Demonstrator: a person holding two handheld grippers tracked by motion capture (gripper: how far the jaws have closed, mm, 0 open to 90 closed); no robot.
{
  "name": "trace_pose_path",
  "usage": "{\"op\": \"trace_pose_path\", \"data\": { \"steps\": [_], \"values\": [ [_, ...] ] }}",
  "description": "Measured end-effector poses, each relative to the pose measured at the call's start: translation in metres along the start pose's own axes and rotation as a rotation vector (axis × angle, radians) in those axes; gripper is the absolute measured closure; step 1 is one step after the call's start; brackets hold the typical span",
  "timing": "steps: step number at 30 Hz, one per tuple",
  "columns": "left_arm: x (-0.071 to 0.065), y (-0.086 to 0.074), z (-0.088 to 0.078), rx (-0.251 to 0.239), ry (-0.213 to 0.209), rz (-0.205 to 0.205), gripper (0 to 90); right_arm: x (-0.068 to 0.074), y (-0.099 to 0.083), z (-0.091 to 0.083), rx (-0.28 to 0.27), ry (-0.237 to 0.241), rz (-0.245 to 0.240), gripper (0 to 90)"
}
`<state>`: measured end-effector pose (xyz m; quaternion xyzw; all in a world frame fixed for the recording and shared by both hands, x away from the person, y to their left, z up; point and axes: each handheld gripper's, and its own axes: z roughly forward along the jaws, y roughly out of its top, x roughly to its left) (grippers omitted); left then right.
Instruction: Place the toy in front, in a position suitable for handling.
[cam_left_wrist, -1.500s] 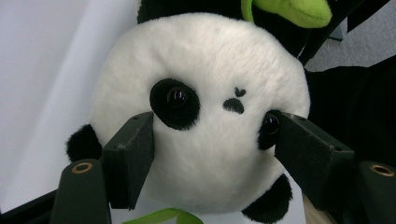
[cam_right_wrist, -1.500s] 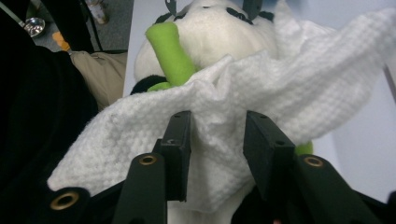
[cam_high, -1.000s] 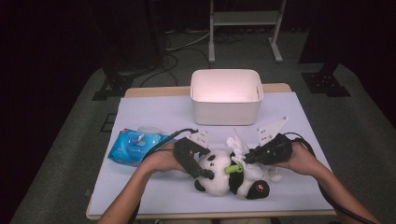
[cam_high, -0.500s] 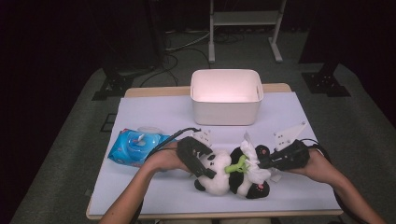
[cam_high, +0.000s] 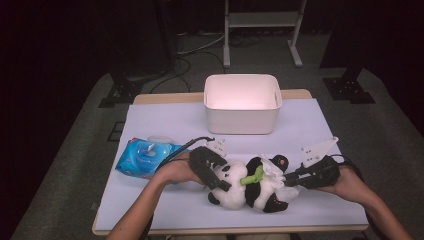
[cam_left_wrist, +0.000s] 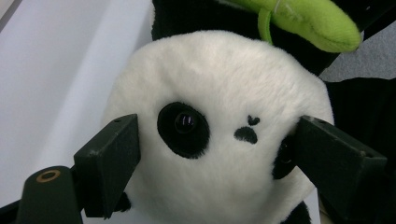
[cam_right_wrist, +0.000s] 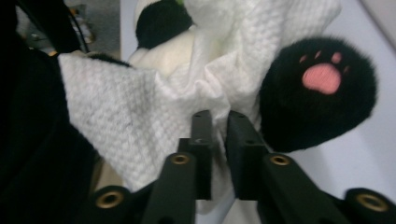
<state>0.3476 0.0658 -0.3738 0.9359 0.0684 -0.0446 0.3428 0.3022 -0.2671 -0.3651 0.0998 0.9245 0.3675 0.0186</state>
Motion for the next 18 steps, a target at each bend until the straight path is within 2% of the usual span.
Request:
{"op": "trace_pose_path", "data": {
  "steps": [3, 6, 13, 18],
  "values": [
    [0.000, -0.001, 0.000, -0.007, 0.001, -0.004, 15.4, 0.002, 0.007, 0.000, -0.016, -0.034, -0.038, 69.0],
    [0.000, -0.002, 0.000, -0.011, 0.000, -0.006, 15.5, 0.003, 0.013, 0.001, -0.025, -0.041, -0.058, 64.6],
    [0.000, -0.001, 0.000, -0.009, 0.004, -0.009, 15.5, 0.000, 0.032, 0.011, -0.020, -0.012, -0.096, 59.9],
    [-0.001, 0.000, 0.001, 0.001, 0.006, -0.003, 15.5, -0.003, 0.043, 0.019, 0.001, 0.003, -0.103, 57.2]
  ]
}}
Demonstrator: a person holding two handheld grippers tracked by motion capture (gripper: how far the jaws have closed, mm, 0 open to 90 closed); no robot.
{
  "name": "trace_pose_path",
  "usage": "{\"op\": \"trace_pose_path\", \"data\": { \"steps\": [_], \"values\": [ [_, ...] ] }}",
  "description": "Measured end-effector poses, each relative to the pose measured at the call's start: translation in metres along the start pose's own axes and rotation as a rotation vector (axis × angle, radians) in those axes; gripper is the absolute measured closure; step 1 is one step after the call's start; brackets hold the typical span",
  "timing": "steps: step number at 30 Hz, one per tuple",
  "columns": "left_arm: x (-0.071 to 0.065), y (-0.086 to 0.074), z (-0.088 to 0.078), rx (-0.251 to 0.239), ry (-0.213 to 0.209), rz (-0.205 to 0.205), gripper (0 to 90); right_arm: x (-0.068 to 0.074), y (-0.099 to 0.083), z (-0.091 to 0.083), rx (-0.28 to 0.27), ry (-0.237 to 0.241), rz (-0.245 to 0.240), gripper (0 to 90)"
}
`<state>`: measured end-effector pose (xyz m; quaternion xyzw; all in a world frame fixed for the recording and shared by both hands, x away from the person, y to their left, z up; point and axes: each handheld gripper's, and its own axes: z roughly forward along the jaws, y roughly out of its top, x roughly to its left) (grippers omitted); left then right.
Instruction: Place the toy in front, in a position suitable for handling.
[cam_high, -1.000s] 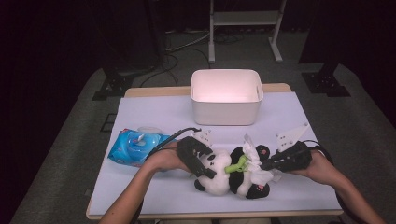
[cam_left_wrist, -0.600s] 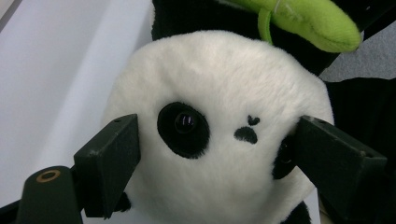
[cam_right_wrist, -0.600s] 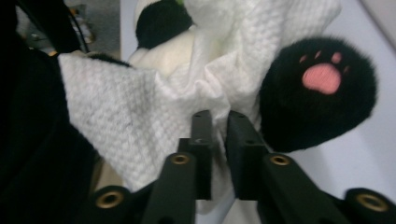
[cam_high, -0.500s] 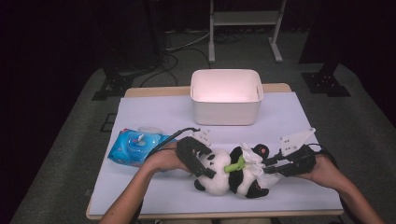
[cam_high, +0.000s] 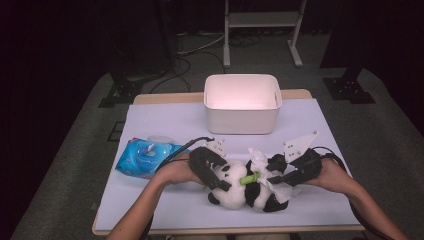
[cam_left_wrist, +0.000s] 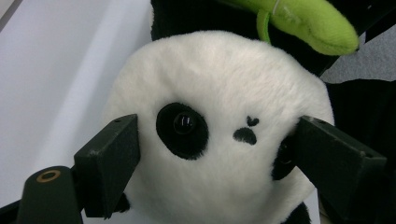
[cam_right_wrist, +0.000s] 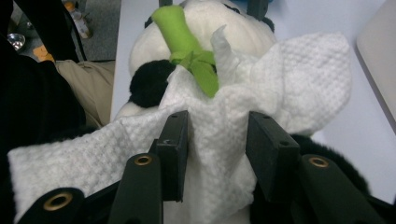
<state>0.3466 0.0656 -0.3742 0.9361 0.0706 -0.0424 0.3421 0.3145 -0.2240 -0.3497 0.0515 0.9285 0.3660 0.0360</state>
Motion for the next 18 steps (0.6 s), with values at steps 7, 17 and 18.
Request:
{"op": "trace_pose_path", "data": {
  "steps": [7, 17, 18],
  "values": [
    [0.000, 0.000, 0.001, -0.002, 0.001, 0.002, 15.5, -0.009, 0.008, 0.008, 0.013, 0.028, 0.026, 55.9],
    [-0.001, 0.002, 0.004, 0.007, 0.003, -0.001, 14.3, -0.013, 0.011, 0.017, 0.010, -0.005, 0.057, 70.2],
    [0.000, 0.002, 0.005, 0.007, 0.003, -0.004, 14.4, -0.013, 0.011, 0.018, 0.009, -0.010, 0.057, 73.2]
  ]
}}
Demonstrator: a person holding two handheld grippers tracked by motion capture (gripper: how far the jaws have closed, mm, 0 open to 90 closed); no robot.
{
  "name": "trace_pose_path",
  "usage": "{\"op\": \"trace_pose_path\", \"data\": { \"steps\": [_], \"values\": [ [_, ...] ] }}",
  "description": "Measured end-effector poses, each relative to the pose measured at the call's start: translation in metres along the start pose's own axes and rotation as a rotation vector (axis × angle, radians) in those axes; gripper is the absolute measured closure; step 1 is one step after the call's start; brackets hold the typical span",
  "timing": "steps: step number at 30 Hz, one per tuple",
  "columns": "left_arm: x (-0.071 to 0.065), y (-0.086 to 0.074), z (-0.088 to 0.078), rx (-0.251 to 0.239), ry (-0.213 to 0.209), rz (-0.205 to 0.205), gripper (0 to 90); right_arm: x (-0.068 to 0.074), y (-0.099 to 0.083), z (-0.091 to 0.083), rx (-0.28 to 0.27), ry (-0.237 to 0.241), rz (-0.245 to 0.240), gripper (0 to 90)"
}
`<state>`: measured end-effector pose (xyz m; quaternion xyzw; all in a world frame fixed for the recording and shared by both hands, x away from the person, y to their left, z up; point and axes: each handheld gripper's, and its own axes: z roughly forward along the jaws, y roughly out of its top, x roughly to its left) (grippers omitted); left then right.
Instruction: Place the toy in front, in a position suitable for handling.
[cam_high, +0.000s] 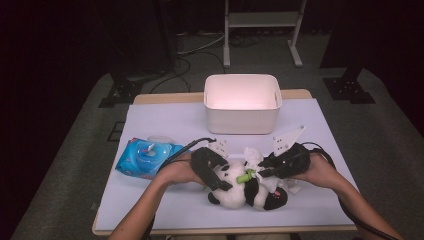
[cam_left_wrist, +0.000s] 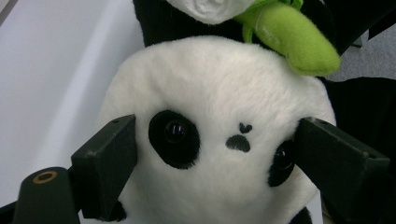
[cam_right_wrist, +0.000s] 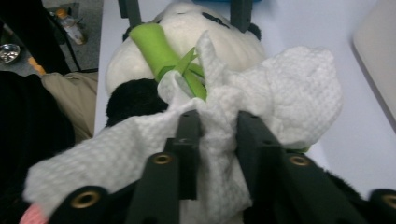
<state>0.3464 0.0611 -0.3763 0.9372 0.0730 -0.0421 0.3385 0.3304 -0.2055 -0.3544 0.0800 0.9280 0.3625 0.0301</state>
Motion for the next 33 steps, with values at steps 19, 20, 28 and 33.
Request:
{"op": "trace_pose_path", "data": {
  "steps": [19, 20, 28, 33],
  "values": [
    [-0.001, -0.001, 0.000, -0.001, 0.012, -0.017, 15.4, 0.010, -0.033, -0.023, -0.047, 0.018, 0.029, 83.8],
    [-0.001, -0.001, 0.000, -0.001, 0.013, -0.017, 15.3, 0.010, -0.036, -0.024, -0.049, 0.017, 0.038, 83.8],
    [-0.001, -0.001, 0.000, 0.001, 0.011, -0.016, 15.2, 0.011, -0.062, -0.029, -0.065, 0.014, 0.091, 83.9],
    [0.000, -0.001, 0.000, 0.001, 0.006, -0.018, 15.2, 0.012, -0.078, -0.030, -0.054, 0.011, 0.130, 83.9]
  ]
}}
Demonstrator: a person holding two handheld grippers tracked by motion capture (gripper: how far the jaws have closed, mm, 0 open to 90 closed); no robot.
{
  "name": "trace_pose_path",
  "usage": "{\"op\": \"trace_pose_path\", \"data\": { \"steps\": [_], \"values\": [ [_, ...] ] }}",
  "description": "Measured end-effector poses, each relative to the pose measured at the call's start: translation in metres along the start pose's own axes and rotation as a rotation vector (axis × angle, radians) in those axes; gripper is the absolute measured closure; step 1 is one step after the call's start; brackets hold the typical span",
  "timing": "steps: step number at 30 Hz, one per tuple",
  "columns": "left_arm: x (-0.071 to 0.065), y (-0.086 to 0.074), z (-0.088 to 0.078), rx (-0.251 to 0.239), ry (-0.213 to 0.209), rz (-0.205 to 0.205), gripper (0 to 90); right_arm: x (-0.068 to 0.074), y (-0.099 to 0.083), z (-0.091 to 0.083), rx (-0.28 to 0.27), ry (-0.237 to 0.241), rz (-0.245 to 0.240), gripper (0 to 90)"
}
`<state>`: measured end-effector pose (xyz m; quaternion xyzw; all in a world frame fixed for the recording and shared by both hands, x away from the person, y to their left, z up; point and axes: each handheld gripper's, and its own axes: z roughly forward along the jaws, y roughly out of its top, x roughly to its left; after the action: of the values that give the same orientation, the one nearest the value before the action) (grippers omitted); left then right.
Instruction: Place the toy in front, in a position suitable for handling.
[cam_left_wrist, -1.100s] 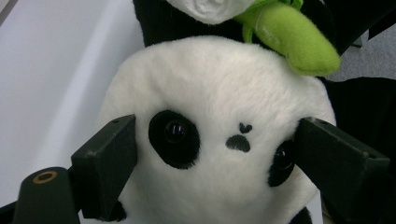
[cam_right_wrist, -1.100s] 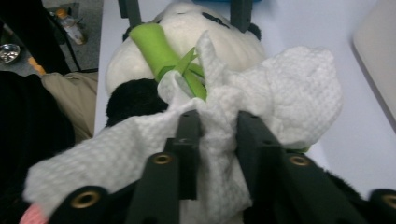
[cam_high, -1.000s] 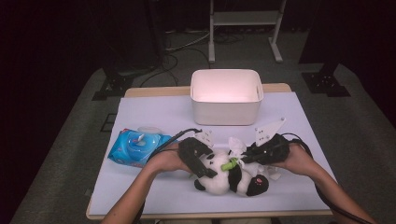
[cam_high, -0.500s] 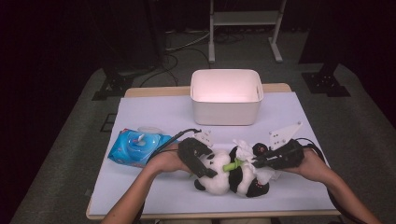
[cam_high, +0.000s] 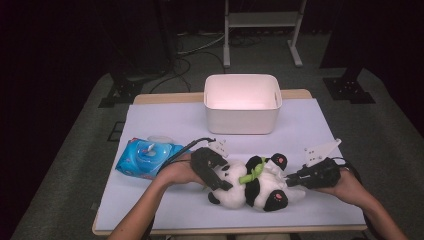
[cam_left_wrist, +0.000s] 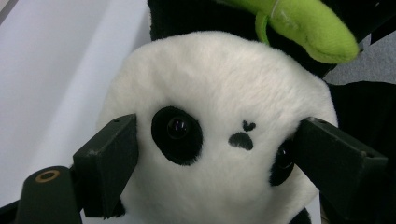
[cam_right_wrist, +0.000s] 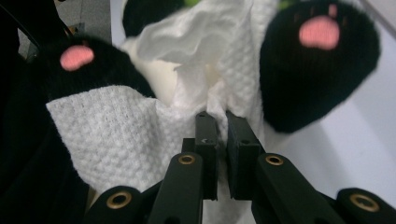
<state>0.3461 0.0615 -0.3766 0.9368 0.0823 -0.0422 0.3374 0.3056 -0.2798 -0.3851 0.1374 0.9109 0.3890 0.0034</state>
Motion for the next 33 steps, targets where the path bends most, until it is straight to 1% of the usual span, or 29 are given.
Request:
{"op": "trace_pose_path", "data": {
  "steps": [2, 4, 6, 7, 10, 12, 14, 15, 18, 20, 22, 29, 33],
  "values": [
    [0.000, 0.000, 0.000, 0.001, 0.000, 0.001, 15.2, 0.000, -0.006, 0.000, 0.004, 0.005, 0.012, 83.8],
    [0.000, 0.000, 0.000, 0.000, 0.000, 0.000, 15.2, 0.001, -0.008, -0.001, -0.003, 0.012, 0.016, 83.8],
    [0.000, 0.000, 0.000, -0.001, 0.000, -0.002, 15.2, 0.003, -0.006, -0.002, -0.010, 0.021, 0.009, 83.8],
    [0.000, 0.000, 0.000, -0.001, 0.000, -0.002, 15.2, 0.005, -0.004, -0.002, -0.015, 0.031, -0.003, 83.8],
    [0.000, -0.001, 0.000, -0.005, 0.003, -0.005, 15.2, 0.011, 0.005, 0.000, -0.009, 0.042, -0.037, 83.7],
    [0.000, 0.000, 0.000, -0.003, 0.004, -0.005, 15.2, 0.015, 0.010, 0.002, -0.008, 0.053, -0.049, 83.8],
    [0.000, 0.000, 0.000, -0.001, 0.005, -0.005, 15.2, 0.016, 0.014, 0.003, -0.009, 0.060, -0.064, 83.8],
    [0.000, 0.000, 0.001, -0.002, 0.006, -0.007, 15.2, 0.017, 0.017, 0.004, -0.018, 0.070, -0.063, 83.8],
    [0.000, 0.001, 0.001, 0.001, 0.005, -0.009, 15.2, 0.019, 0.025, 0.006, -0.019, 0.079, -0.088, 83.8],
    [0.000, 0.001, 0.001, 0.002, 0.004, -0.007, 15.2, 0.020, 0.031, 0.008, -0.028, 0.095, -0.087, 83.9],
    [0.000, 0.001, 0.001, 0.001, 0.003, -0.008, 15.2, 0.020, 0.036, 0.011, -0.025, 0.102, -0.108, 83.9],
    [0.000, 0.001, 0.001, 0.004, 0.006, -0.006, 15.2, 0.023, 0.054, 0.023, -0.015, 0.136, -0.138, 83.9],
    [0.000, 0.002, 0.001, 0.006, 0.007, -0.004, 15.1, 0.025, 0.065, 0.033, -0.004, 0.154, -0.159, 83.9]
  ]
}}
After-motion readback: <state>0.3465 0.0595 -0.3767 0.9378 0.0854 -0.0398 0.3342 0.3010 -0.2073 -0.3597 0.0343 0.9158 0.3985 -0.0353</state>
